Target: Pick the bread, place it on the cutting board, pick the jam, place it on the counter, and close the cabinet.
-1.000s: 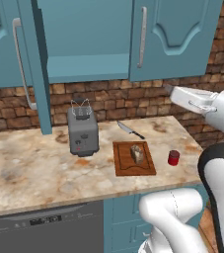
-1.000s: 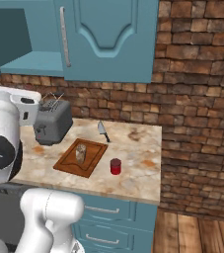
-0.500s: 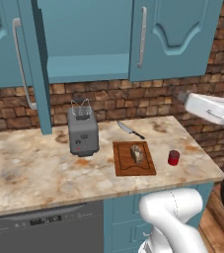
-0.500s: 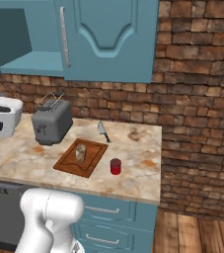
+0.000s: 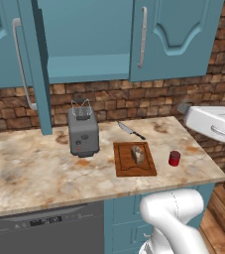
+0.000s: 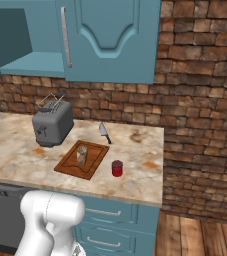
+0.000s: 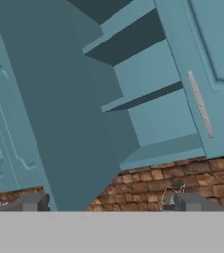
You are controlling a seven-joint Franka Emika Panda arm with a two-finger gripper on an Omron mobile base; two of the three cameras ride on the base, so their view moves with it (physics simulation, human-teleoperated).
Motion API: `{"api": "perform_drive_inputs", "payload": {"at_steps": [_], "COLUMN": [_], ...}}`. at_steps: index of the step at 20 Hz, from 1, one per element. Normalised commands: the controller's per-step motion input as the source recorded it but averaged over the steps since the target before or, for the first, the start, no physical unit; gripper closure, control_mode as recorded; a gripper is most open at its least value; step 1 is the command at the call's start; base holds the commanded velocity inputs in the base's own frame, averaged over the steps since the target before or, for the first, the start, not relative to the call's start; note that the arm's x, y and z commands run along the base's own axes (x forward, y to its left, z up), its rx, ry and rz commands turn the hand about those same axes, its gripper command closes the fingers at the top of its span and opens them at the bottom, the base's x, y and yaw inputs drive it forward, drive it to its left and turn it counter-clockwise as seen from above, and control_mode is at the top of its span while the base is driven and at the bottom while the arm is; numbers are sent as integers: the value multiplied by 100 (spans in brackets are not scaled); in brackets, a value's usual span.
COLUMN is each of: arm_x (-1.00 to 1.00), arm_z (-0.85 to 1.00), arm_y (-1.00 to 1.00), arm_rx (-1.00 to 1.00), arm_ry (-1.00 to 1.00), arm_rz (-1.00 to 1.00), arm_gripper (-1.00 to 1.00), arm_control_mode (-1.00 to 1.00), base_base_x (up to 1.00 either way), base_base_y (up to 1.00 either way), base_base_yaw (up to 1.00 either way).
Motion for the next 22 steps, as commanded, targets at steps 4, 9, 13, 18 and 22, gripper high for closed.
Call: {"api": "perform_drive_inputs", "payload": {"at_steps": [4, 9, 13, 18, 22], "arm_x": [-23, -14, -4, 0, 0], "arm_z": [0, 0, 0, 0, 0], "arm_y": [32, 34, 35, 38, 42], "arm_rx": [-3, -4, -2, -3, -4], "arm_ry": [0, 0, 0, 0, 0], "arm_rz": [0, 0, 0, 0, 0], "arm_gripper": [-100, -100, -100, -100, -100], "arm_control_mode": [-100, -100, -100, -100, -100], "base_base_x": [0, 0, 0, 0, 0], "base_base_y": [0, 0, 0, 0, 0], "base_base_yaw": [0, 0, 0, 0, 0]}}
